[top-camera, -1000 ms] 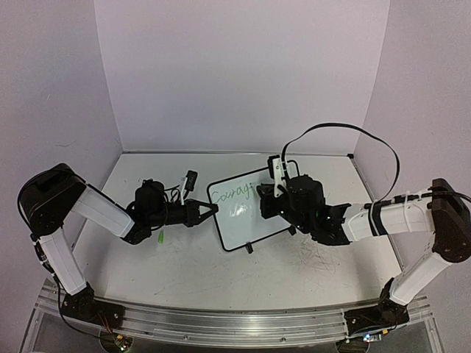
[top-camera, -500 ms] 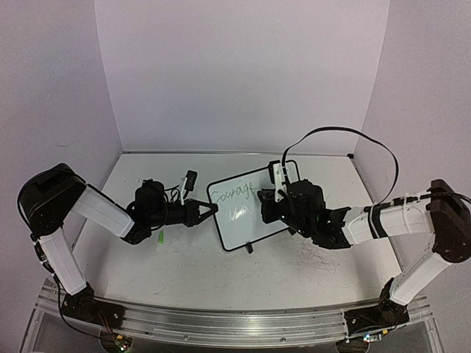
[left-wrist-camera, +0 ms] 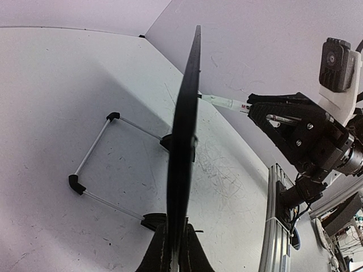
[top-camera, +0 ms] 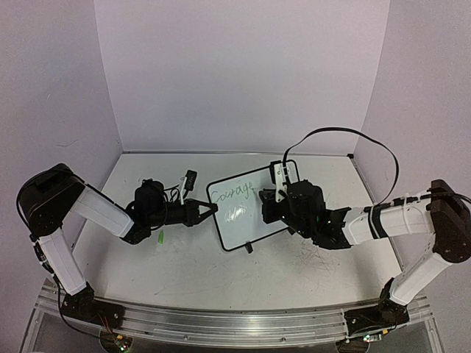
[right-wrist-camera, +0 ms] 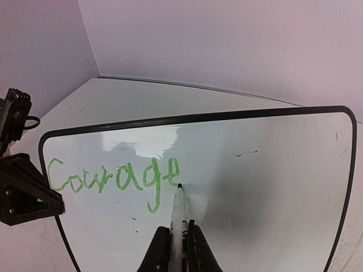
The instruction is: Write a sentence on the whiteboard
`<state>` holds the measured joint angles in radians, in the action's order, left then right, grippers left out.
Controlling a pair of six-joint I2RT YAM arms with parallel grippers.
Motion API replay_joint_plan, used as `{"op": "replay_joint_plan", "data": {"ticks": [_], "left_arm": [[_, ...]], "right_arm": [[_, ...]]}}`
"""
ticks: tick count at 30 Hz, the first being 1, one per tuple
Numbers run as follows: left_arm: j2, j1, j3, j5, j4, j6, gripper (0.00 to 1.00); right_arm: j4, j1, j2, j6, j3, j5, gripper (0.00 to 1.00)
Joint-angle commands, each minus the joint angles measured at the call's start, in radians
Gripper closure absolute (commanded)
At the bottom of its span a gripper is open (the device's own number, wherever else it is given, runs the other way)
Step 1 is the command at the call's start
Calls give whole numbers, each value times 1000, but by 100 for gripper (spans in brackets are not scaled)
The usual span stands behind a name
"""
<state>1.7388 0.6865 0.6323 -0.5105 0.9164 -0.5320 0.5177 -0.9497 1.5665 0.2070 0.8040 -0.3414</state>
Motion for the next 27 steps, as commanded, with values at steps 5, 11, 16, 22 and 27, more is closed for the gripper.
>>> {"op": "replay_joint_plan", "data": {"ticks": [5, 11, 16, 22, 27], "left_arm": [[-37, -4, -24, 1, -9, -8, 100], [-30, -4, -19, 4, -9, -7, 100], [-18, -4, -11, 1, -9, -6, 100], [-28, -4, -16, 5, -13, 1, 100], [-31, -4, -9, 17, -36, 10, 100]], "right_arm": [[-29, 12, -20, -28, 35, -61, 100], [-53, 1, -212, -84, 56, -16, 100], [-90, 20, -313, -148, -15, -148, 100], [-113, 28, -369, -125, -55, -168, 100], [-128, 27, -395, -116, -62, -160, 100]]}}
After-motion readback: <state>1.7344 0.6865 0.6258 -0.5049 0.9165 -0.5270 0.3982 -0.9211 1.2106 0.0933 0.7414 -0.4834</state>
